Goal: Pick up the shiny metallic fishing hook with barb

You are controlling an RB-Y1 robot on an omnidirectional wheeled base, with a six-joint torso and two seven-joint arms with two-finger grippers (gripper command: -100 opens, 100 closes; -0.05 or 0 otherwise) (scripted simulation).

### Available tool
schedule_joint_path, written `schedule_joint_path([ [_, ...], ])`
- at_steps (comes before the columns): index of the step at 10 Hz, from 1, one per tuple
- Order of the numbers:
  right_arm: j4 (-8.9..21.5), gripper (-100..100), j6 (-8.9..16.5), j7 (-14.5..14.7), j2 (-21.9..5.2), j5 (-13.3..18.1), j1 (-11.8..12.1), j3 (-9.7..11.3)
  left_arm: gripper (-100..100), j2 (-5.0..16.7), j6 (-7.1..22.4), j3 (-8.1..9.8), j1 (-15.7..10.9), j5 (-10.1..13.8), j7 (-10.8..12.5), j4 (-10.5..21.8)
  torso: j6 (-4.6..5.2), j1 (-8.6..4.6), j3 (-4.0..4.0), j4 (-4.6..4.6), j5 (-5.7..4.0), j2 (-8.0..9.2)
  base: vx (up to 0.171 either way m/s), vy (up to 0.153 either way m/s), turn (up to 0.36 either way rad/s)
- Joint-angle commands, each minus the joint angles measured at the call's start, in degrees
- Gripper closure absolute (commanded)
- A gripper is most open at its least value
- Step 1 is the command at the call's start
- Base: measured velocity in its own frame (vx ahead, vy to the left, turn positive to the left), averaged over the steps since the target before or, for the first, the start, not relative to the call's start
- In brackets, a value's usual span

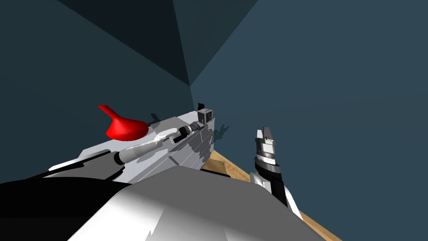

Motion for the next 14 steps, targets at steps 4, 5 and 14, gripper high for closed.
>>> schedule_joint_path([
  [4,0.0,0,0.0,0.0,0.0,0.0,0.0,0.0,-100,-1.9,-3.2,2.18,-2.4,-1.6,0.3,7.4,-0.01,0.05,0.03,0.01,0.0,0.06,-0.07,0.012,-0.096],
  [5,0.0,0,0.0,0.0,0.0,0.0,0.0,0.0,-100,-1.9,-3.2,2.18,-2.4,-1.6,0.3,9.0,-0.04,0.07,-0.03,-0.01,0.02,-0.05,-0.008,0.001,0.022],
  [14,0.0,0,0.0,0.0,0.0,0.0,0.0,0.0,-100,-7.3,-10.8,6.74,-11.1,-5.9,1.0,25.0,-0.04,0.03,-0.12,-0.05,0.01,-0.22,-0.072,0.005,-0.119],
])
